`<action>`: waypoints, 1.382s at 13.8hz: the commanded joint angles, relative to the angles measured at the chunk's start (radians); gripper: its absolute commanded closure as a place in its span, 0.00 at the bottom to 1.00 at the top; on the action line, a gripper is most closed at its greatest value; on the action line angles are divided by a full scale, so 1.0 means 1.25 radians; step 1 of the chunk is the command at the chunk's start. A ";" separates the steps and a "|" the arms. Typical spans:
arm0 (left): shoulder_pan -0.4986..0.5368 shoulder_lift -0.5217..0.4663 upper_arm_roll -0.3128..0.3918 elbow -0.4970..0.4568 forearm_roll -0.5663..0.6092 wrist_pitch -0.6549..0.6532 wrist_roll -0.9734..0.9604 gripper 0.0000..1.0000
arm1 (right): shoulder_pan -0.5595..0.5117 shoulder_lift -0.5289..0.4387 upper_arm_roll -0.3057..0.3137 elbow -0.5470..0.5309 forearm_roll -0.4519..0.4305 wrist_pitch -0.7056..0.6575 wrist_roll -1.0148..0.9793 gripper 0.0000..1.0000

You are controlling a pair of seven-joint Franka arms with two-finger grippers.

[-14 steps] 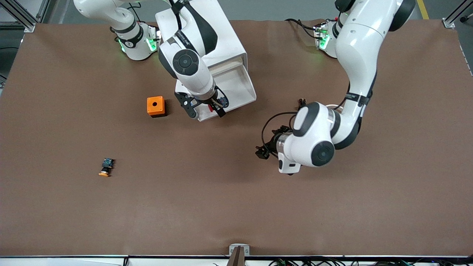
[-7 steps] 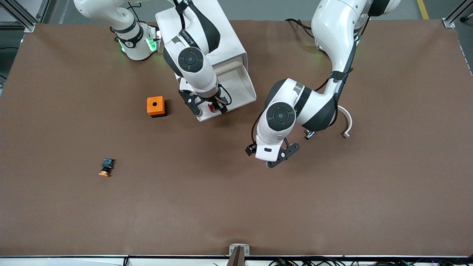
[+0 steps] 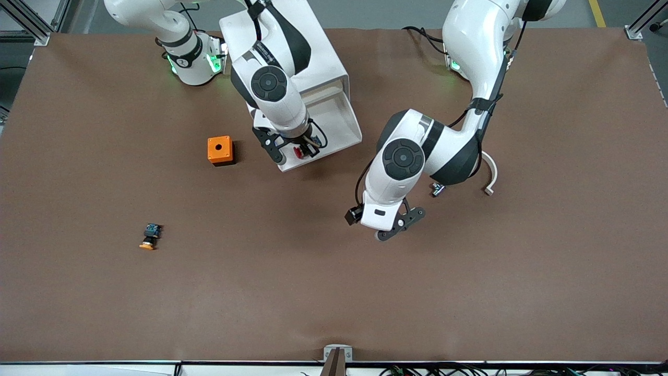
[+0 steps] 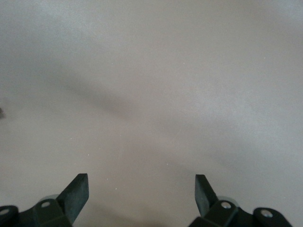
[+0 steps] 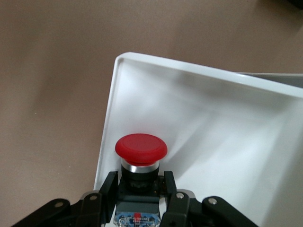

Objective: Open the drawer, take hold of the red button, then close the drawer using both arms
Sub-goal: 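Grasp the red button with the right gripper and lift it out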

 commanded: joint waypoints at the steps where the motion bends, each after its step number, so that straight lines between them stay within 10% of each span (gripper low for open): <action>1: -0.014 -0.014 0.003 -0.019 0.020 0.011 0.008 0.01 | 0.002 -0.022 -0.008 -0.002 0.005 -0.009 -0.048 0.94; 14: -0.106 -0.006 -0.044 -0.071 0.055 0.003 -0.013 0.00 | -0.342 -0.014 -0.017 0.078 -0.044 -0.108 -0.725 0.97; 19: -0.104 -0.005 -0.096 -0.077 0.053 0.003 -0.013 0.00 | -0.494 0.120 -0.015 0.134 -0.105 -0.068 -0.994 0.97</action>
